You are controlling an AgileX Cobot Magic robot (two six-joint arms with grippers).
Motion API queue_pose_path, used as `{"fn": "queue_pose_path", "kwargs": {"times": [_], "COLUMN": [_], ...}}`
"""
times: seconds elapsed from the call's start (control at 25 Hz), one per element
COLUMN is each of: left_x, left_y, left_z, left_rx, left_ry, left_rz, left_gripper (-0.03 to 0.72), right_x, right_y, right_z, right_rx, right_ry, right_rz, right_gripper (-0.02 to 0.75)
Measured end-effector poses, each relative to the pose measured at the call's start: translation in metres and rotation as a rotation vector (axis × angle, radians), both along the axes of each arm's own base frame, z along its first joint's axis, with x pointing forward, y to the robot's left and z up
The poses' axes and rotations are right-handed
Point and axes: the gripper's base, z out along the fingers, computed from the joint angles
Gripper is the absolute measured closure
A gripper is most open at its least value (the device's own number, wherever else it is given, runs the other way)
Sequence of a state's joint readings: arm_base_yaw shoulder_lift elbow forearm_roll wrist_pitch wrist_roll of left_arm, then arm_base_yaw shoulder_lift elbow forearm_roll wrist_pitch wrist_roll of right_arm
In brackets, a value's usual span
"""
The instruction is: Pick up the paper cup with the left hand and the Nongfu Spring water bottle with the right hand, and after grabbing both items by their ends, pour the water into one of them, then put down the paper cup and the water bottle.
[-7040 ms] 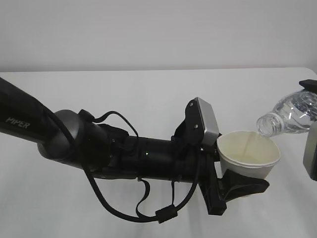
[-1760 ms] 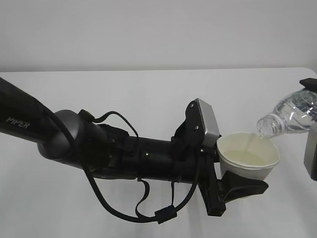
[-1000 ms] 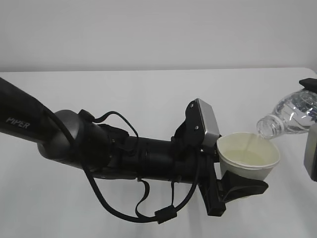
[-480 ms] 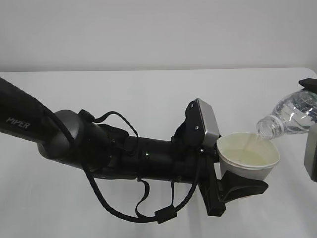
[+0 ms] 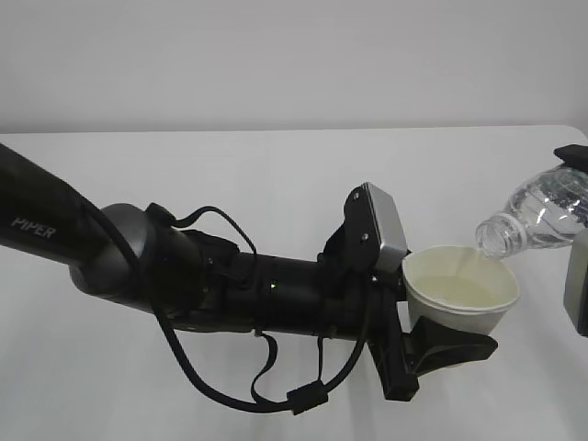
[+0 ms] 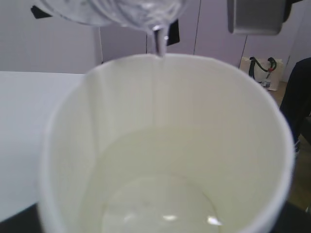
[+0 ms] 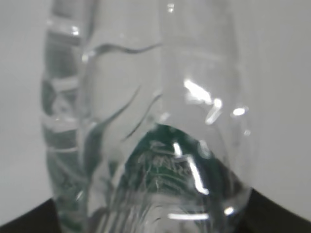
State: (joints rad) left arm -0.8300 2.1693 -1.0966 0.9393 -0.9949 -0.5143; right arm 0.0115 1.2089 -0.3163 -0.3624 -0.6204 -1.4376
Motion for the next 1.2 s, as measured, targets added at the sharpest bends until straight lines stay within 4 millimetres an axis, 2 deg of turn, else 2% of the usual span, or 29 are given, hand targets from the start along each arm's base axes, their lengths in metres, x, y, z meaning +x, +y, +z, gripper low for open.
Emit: {"fn": "queue_pose_path", "kwargs": {"times": [0.92,1.2], "left_x": [0.0002,0.0012], "left_y": [0.0001,-0.0002], "left_z": [-0.0015,0.0], "left_rx": [0.009,-0.008], "left_ry": [0.0,0.01], "left_rz": [0.002,0.015], "left_gripper": [0.225,0.225], "right_x": [0.0,0.0], "right_y": [0.0,0.0], "right_z": [0.0001,0.0001], "right_rx": [-0.002,0.055], "right_ry": [-0.001,0.012], "right_rz": [0.001,-0.012], "right_gripper": [0.343,0.343]}}
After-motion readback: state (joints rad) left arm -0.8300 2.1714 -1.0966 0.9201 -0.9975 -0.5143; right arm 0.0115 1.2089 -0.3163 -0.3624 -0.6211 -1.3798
